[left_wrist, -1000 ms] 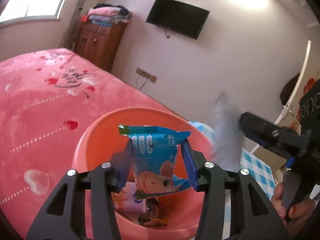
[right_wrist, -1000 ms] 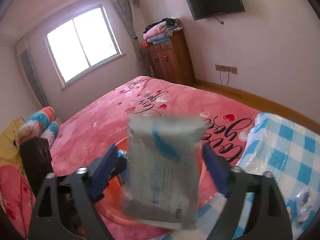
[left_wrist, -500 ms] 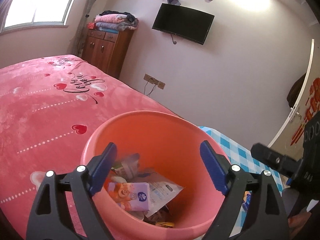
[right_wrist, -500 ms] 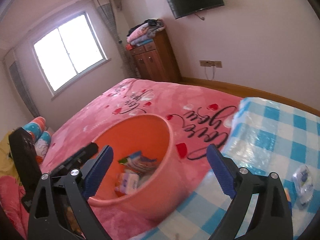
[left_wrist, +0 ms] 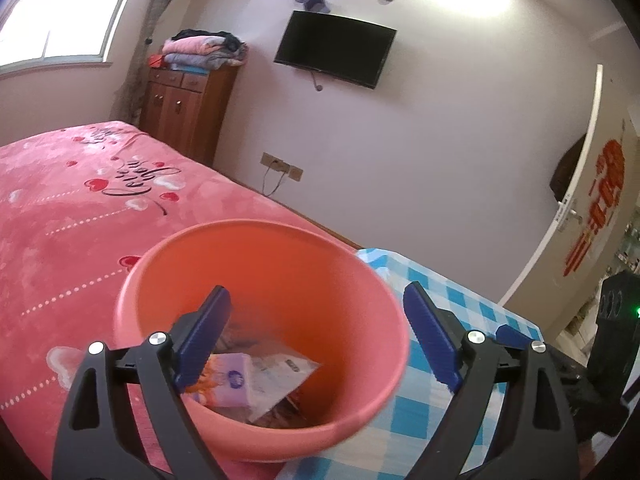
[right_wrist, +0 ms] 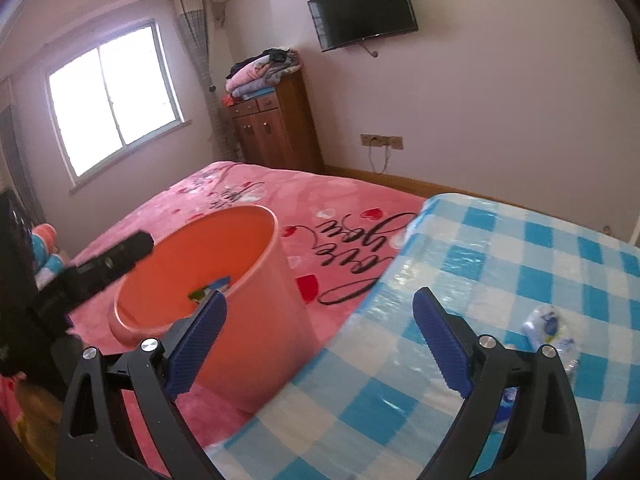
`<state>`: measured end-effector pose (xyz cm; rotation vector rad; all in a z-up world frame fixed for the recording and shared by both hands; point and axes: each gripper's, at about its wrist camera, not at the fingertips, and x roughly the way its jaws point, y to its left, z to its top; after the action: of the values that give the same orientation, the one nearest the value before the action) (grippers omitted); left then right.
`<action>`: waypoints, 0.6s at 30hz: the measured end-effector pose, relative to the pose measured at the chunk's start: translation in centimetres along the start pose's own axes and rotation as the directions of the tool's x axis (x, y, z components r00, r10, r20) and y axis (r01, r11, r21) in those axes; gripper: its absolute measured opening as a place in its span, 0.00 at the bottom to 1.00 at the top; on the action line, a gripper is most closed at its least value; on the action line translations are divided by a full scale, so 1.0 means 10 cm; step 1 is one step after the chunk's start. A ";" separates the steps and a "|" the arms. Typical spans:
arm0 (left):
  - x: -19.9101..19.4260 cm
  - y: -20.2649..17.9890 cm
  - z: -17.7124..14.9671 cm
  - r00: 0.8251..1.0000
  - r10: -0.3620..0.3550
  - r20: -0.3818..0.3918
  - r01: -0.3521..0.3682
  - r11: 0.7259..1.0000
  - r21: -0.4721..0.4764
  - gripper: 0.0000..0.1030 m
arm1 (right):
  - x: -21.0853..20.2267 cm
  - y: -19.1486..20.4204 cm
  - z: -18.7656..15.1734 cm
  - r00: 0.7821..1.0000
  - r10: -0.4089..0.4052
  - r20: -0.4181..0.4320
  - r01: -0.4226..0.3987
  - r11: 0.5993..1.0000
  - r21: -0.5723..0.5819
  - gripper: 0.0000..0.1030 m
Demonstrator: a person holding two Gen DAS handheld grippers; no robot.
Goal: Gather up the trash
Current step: 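Return both tools from the bucket to the tissue pack and milk bottle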
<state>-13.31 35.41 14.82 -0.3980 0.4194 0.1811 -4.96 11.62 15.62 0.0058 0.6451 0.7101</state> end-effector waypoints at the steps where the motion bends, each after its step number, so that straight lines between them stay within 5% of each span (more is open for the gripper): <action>1: 0.00 -0.04 -0.01 1.000 -0.007 -0.002 0.007 1.000 0.007 0.86 | -0.03 -0.02 -0.03 1.000 -0.013 0.006 0.013 1.000 -0.004 0.90; 18: -0.04 -0.67 -0.20 0.996 -0.082 -0.031 0.084 0.991 0.107 0.86 | -0.46 -0.42 -0.38 0.991 -0.108 0.080 0.107 0.994 0.023 0.93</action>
<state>-12.71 28.51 15.60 -0.3106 0.4358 0.0717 -7.18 4.82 14.14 0.0174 0.5698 0.5966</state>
